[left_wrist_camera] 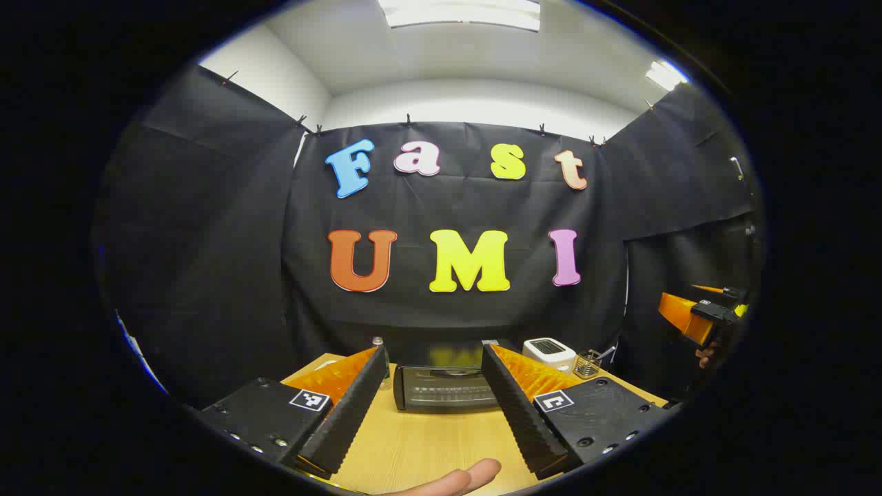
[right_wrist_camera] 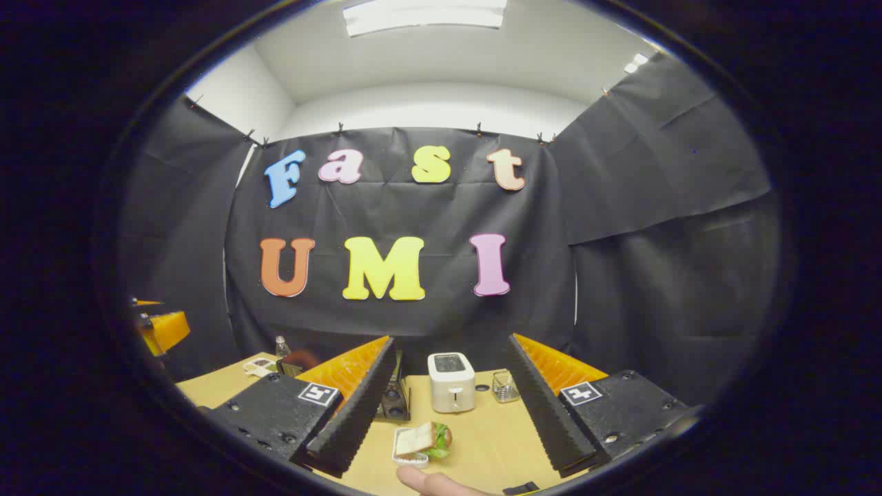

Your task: Open the electric oven with the left hand, put the food in, and close the electric oven.

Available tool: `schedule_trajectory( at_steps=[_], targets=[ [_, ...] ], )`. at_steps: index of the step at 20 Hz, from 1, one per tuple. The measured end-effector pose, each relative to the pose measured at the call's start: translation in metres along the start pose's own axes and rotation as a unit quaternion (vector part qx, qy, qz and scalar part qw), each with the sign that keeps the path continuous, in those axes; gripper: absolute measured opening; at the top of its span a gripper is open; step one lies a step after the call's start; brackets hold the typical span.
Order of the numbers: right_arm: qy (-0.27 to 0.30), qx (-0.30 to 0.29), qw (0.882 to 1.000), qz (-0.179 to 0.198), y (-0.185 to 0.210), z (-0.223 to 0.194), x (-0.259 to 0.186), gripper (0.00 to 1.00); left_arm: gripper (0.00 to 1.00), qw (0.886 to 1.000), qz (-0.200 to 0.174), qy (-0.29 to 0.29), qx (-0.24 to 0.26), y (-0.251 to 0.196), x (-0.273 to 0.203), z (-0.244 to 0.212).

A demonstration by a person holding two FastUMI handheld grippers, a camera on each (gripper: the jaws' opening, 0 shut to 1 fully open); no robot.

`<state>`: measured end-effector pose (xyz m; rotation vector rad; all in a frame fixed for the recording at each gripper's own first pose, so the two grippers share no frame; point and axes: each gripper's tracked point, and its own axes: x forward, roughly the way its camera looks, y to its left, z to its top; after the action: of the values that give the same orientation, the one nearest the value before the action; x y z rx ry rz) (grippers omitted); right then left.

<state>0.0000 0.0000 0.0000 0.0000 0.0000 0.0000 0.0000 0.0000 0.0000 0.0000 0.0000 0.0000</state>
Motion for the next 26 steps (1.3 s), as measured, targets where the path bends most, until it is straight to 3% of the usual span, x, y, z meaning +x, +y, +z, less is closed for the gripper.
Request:
schedule_trajectory(
  at_steps=[2, 7, 15, 25, 26],
  targets=[
    [-0.002, 0.003, 1.0, -0.007, -0.009, -0.001, 0.0, 1.0, 0.92, 1.0, -0.015, 0.013, -0.012, -0.01, 0.001, -0.006],
    [0.002, 0.01, 1.0, -0.009, -0.014, -0.002, 0.001, 1.0, 0.92, 1.0, -0.014, 0.0, -0.028, -0.011, 0.007, 0.002],
    [0.001, 0.0, 1.0, -0.008, -0.023, -0.005, 0.003, 1.0, 0.92, 1.0, -0.008, 0.012, -0.008, -0.012, 0.031, -0.01],
    [0.008, -0.013, 1.0, 0.003, -0.036, -0.018, 0.03, 1.0, 0.92, 0.996, -0.039, 0.074, -0.019, -0.032, 0.123, -0.052],
    [0.006, -0.016, 1.0, 0.008, -0.036, -0.019, 0.033, 0.94, 0.92, 0.996, -0.043, 0.08, -0.02, -0.033, 0.134, -0.057]
  ],
)
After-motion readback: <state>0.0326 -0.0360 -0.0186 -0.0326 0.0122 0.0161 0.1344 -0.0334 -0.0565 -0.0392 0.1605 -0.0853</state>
